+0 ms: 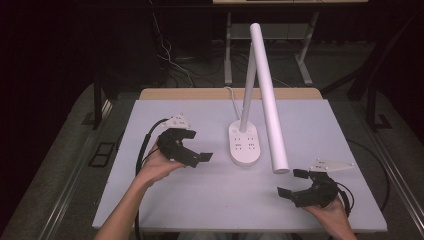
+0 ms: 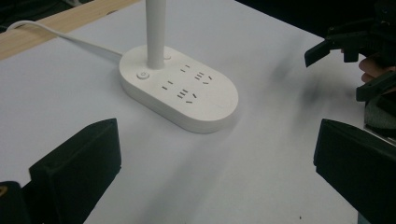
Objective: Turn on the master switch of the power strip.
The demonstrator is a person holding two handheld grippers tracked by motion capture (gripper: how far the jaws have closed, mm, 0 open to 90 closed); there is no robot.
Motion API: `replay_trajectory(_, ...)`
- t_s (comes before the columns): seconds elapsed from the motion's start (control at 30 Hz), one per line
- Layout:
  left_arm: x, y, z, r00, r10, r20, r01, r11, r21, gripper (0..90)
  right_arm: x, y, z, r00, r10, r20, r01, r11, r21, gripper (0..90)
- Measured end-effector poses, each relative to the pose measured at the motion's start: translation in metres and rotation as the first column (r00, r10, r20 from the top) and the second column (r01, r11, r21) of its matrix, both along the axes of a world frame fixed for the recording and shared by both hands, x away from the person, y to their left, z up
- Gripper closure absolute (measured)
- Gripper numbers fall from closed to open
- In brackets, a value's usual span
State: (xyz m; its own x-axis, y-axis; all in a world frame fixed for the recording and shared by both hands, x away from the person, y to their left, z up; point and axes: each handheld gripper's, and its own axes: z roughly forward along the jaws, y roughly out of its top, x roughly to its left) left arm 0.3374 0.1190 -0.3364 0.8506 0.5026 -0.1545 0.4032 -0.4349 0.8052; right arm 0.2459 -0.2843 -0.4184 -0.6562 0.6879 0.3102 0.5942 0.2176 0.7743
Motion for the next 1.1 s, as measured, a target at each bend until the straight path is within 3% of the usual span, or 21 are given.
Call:
replay_trajectory(0.67, 0.033, -0.017, 0.010, 1.0000, -0.010, 0.001, 0.009, 0.9971, 0.076, 0.3, 0.001, -0.002, 0.000, 1.0000, 0.000, 0.007, 0.000, 1.000, 0.003, 0.1)
replay_trajectory(1.03, 0.053, -0.028, 0.009, 1.0000, -0.007, -0.007, 0.007, 0.9916, 0.129, 0.5, 0.001, -0.002, -0.001, 1.0000, 0.003, 0.006, -0.003, 1.000, 0.002, 0.1)
replay_trajectory(1.1, 0.055, -0.030, 0.008, 0.9999, 0.000, -0.011, 0.001, 0.9924, 0.123, 0.5, 0.001, -0.002, -0.001, 1.0000, 0.003, 0.006, -0.003, 1.000, 0.002, 0.0)
